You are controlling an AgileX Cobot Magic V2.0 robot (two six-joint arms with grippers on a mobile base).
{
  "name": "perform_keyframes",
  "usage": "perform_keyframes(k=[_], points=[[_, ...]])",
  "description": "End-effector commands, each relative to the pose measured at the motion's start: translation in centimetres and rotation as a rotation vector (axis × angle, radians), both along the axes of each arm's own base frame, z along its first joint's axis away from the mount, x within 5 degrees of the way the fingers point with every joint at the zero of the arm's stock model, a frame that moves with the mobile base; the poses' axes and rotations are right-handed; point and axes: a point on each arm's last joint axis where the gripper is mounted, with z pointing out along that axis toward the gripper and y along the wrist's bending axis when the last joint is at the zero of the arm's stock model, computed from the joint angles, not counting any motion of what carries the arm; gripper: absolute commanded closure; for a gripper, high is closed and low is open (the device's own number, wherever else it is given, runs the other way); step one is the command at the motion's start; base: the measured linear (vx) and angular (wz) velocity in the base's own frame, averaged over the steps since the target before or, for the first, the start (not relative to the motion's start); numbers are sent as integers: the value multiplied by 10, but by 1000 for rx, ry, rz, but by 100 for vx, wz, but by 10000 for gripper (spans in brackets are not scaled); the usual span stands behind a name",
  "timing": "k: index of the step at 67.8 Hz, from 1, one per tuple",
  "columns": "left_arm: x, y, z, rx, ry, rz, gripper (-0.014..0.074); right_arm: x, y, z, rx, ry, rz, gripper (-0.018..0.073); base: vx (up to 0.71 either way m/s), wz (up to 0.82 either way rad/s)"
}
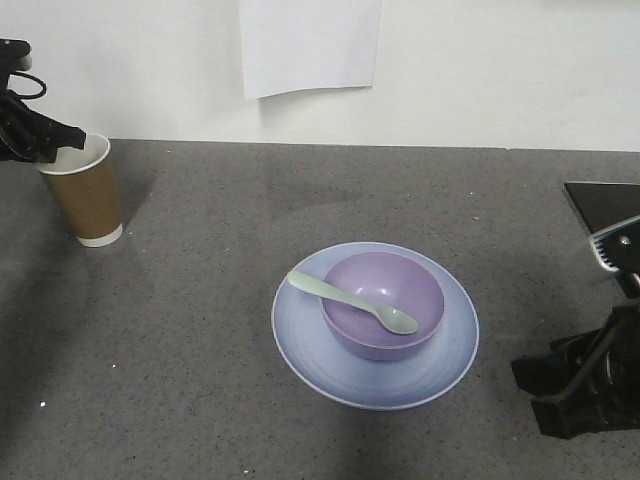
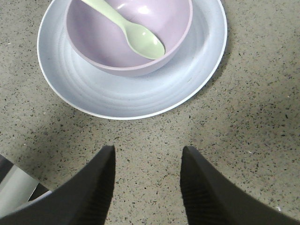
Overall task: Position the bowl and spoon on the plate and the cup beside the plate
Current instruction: 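Move the left gripper to the brown paper cup rim and grip it, then carry the brown cup with the left gripper beside the plate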
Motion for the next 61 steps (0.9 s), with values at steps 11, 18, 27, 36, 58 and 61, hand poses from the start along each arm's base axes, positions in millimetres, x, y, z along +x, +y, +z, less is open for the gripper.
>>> perform_keyframes(k=[11,18,27,36,58,61], points=[[-9,-4,40,-10,-120,7,605,3,0,14,28,-88,-11,243,0,0],[-16,-7,48,-11,-113,-3,605,3,0,14,28,-88,-11,243,0,0],[-29,-15,71,-6,-158,-23,605,3,0,14,28,-88,-11,243,0,0],[-44,-25,92,-4,-197,-51,605,3,0,14,28,-88,-11,243,0,0],[-89,-59,104,-101,-211,-182,605,3,0,14,28,-88,-11,243,0,0],[-94,-63,101,-118,-205,-200,605,3,0,14,28,-88,-11,243,0,0]])
